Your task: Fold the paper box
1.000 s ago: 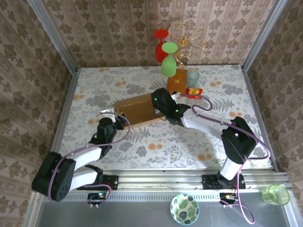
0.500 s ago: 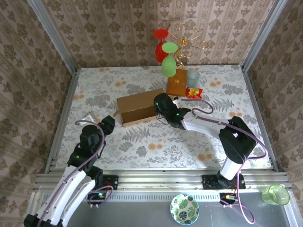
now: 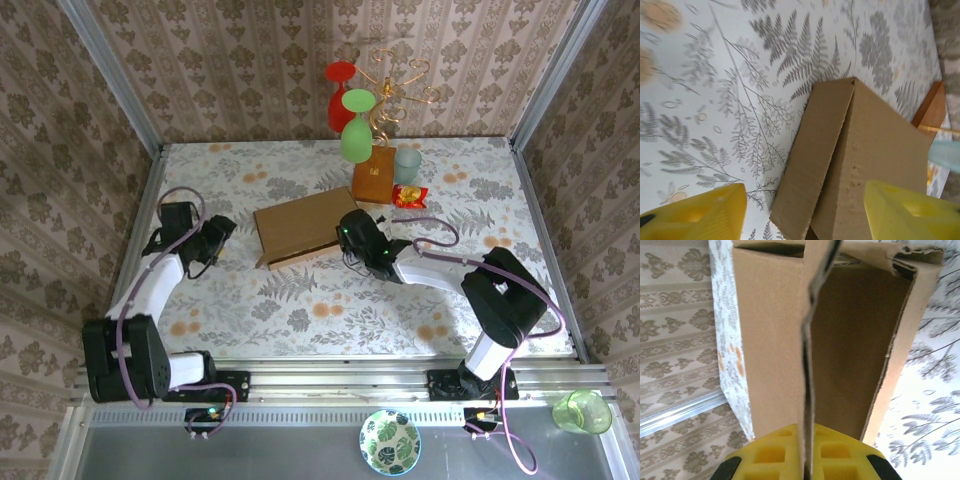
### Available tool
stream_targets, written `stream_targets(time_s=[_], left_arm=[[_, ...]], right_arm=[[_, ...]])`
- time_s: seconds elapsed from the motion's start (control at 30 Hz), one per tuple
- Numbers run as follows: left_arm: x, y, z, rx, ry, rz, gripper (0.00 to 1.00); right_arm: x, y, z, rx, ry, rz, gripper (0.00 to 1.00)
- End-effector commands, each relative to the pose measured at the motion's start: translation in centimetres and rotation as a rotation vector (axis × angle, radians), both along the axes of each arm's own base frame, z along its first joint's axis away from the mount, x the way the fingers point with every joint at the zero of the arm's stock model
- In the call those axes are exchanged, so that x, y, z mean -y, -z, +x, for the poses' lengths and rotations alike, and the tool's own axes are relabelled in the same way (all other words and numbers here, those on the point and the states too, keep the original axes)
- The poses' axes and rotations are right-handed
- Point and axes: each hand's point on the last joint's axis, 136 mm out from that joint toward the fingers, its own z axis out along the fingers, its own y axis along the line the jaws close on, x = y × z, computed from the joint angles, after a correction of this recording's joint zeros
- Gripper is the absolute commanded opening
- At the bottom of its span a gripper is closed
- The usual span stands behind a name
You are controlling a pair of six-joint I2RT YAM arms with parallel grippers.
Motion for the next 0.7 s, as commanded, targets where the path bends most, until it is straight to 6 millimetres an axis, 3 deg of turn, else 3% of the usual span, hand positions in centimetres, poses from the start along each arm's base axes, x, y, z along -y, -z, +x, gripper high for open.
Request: stream_targets(time_s=[0.0,0.27,0.43,0.67], left_arm=[[3.3,-1.2,1.6,0.085,0.161,-0.055,0.66],[7.0,2.0,2.3,0.057,0.301,-0.067,0.61],[7.4,4.0,2.3,0.019,0.348,-0.036,0.50],[7.8,5.1,2.4,0.011,0.367,-0.018,0.40]], right_arm=[[0.6,1.1,-0.5,-0.013,-0.050,-0.049,0.00],[1.8,4.3,-1.4,-0.094,-0.083,-0.081,0.00],[2.4,6.2,-1.8,-0.144,-0.090,-0.095,0.00],[2.4,6.6,-1.4,-0.160,-0.103,-0.087,0.00]])
